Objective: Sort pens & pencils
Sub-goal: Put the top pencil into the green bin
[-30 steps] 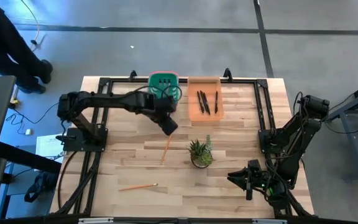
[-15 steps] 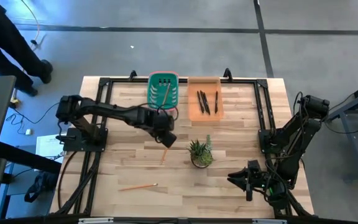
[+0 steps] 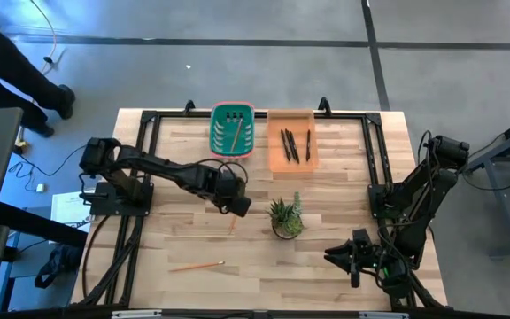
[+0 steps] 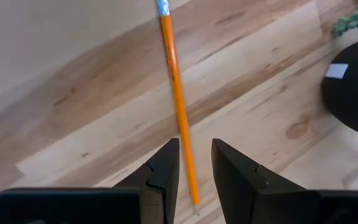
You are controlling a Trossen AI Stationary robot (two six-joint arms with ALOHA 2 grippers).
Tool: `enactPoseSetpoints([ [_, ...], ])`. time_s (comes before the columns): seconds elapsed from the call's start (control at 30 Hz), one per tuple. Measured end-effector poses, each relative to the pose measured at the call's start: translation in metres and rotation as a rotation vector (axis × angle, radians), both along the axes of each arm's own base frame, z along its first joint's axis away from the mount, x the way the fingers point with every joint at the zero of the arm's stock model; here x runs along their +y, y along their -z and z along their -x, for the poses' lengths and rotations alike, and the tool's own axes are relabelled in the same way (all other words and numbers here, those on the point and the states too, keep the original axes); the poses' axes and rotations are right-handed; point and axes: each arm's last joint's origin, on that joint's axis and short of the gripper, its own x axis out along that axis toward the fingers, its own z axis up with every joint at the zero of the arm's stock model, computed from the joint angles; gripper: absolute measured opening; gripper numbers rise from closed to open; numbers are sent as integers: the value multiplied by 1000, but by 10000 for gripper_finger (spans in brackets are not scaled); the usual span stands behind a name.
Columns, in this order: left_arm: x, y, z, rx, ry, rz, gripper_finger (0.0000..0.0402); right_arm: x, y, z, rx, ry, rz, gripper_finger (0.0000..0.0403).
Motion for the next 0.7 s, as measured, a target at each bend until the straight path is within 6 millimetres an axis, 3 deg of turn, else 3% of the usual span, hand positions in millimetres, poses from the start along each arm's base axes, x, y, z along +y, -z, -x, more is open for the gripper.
enactPoseSetpoints([
  [0.37,-8,28,-14,31,24,42,83,1,-1,0,6,-14,-26,96],
  [0.7,-7,29,-16,15,33,19,83,3,-2,0,-2,-17,-44,96],
])
